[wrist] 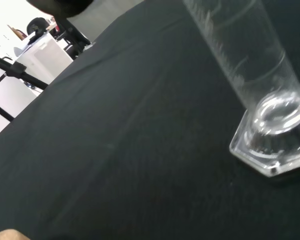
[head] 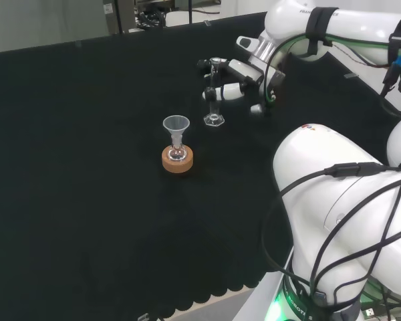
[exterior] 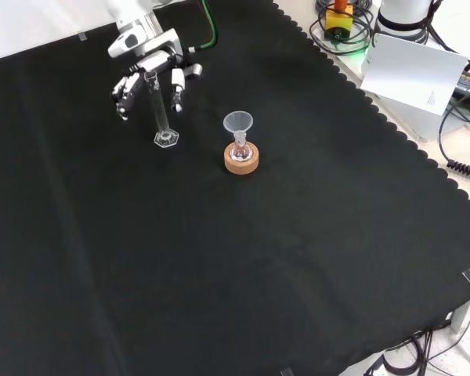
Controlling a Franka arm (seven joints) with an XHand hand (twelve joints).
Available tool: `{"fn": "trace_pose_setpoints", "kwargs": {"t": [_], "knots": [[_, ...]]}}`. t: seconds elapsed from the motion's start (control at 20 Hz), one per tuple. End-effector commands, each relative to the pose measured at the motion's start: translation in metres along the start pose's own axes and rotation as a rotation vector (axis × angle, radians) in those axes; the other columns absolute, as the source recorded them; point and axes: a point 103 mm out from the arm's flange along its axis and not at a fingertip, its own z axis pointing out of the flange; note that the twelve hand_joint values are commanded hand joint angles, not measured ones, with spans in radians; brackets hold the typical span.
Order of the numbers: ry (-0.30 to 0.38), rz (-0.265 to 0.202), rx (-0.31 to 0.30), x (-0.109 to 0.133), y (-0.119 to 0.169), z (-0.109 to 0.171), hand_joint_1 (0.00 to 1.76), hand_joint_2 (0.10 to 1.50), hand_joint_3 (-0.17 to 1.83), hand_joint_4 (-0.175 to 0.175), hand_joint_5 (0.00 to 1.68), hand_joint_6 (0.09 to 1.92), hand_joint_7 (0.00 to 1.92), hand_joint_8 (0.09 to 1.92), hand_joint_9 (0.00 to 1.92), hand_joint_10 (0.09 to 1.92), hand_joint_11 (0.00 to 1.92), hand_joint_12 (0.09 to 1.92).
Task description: Put the graduated cylinder back on the table.
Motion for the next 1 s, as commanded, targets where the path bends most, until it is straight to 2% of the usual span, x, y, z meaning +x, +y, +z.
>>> {"fn": "trace_pose_setpoints", "kwargs": {"t": [0.05, 0.45, 0.75, 1.0], "knots": [[-0.062, 0.043, 0.002, 0.011, -0.021, -0.045, 0.65, 0.82, -0.14, -0.050, 0.30, 0.09, 0.38, 0.09, 0.58, 0.09, 0.18, 1.47], [-0.178, 0.095, -0.054, 0.054, -0.065, -0.108, 0.63, 0.82, -0.13, -0.048, 0.27, 0.09, 0.36, 0.09, 0.56, 0.09, 0.16, 1.48], [-0.280, 0.125, -0.100, 0.110, -0.102, -0.148, 0.65, 0.83, -0.12, -0.048, 0.27, 0.09, 0.37, 0.09, 0.57, 0.09, 0.15, 1.49], [-0.345, 0.171, -0.090, 0.158, -0.131, -0.164, 0.67, 0.86, -0.11, -0.047, 0.28, 0.09, 0.38, 0.09, 0.59, 0.09, 0.16, 1.49]]}}
